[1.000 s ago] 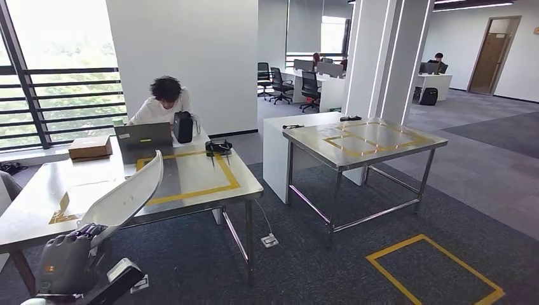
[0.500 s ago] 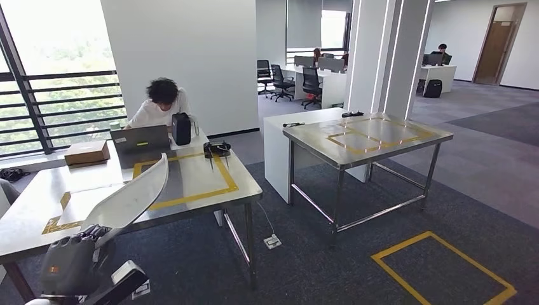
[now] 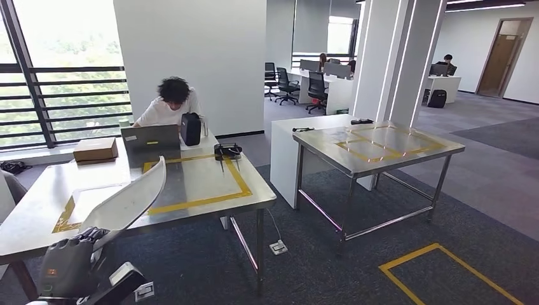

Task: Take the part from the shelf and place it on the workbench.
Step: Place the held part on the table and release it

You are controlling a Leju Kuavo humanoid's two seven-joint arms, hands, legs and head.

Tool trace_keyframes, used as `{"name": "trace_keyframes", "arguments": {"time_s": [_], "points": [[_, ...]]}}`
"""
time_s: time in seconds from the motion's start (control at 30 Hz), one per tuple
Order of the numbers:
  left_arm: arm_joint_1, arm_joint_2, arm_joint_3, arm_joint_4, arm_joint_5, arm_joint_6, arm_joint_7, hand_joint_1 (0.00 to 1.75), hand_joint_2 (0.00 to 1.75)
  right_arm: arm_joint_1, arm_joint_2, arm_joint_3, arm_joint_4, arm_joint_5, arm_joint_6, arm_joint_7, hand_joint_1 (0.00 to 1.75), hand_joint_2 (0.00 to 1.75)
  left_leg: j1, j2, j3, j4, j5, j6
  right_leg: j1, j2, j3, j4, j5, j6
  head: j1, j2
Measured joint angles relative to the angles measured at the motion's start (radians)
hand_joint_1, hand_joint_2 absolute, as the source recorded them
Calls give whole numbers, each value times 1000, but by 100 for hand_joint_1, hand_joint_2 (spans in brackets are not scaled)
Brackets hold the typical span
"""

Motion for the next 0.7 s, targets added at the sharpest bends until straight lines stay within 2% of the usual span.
{"name": "trace_keyframes", "arguments": {"time_s": [0.07,0.1,0.13,0.2,0.23,0.27,0.3,0.4,0.43,0.47,0.57,0.6,0.63,0.7], "points": [[5,-2,0,2,0,-1,-1,175,175,1,0,0,0,0,0,0,0,0,-3,-3,13,1,-13,5,4,0,-81,107,-28,1,1,0],[8,-2,0,3,0,-2,-1,175,175,2,0,0,0,1,0,0,0,0,-4,-4,21,1,-20,5,6,0,-102,116,-18,0,2,0],[9,-2,0,4,0,-3,-1,175,175,3,0,0,0,1,1,0,0,0,-6,-5,31,2,-27,4,8,0,-104,87,13,-3,2,0],[10,-2,0,5,0,-4,-1,175,175,4,0,0,0,2,1,0,0,0,-7,-6,52,4,-45,-1,12,0,-68,-45,109,-13,2,0],[9,-2,0,5,0,-4,-1,175,175,3,0,0,0,2,1,0,0,0,-8,-7,60,5,-54,-6,15,0,-48,-105,134,-19,1,0],[8,-2,0,5,0,-5,-1,175,175,2,0,0,0,2,2,0,0,0,-10,-8,65,5,-61,-12,18,0,-32,-145,149,-23,0,0],[8,-2,0,6,0,-5,-1,175,175,2,0,0,0,2,2,1,0,0,-11,-9,68,7,-65,-18,20,0,-25,-160,146,-28,0,0],[7,-1,0,4,0,-7,-3,175,175,3,1,0,0,3,3,3,0,0,-13,-8,72,22,-73,-36,16,0,-4,-167,139,-46,0,0],[5,0,0,4,0,-7,-3,175,175,2,1,0,0,3,3,4,0,0,-12,-7,59,48,-81,-41,14,0,6,-169,136,-52,-2,0],[3,1,0,4,0,-7,-3,175,175,2,2,-1,0,3,3,4,0,0,-11,-5,33,96,-94,-47,13,0,15,-170,131,-57,-3,0],[7,3,0,7,0,-7,-4,175,175,2,2,-1,0,3,4,6,0,0,-6,-2,-84,268,-152,-54,13,1,32,-170,112,-62,-6,0],[11,3,0,8,0,-7,-4,175,175,3,2,-1,0,3,4,6,0,0,-5,-1,-108,285,-149,-54,13,2,40,-170,105,-61,-6,0],[14,4,0,9,0,-7,-4,175,175,3,2,-1,0,3,4,6,0,0,-5,-1,-114,267,-123,-53,13,3,50,-170,97,-60,-7,0],[15,6,0,10,0,-7,-4,175,175,4,3,-1,0,3,4,5,0,0,-6,1,-81,142,-24,-46,13,5,72,-170,81,-56,-7,0]]}}
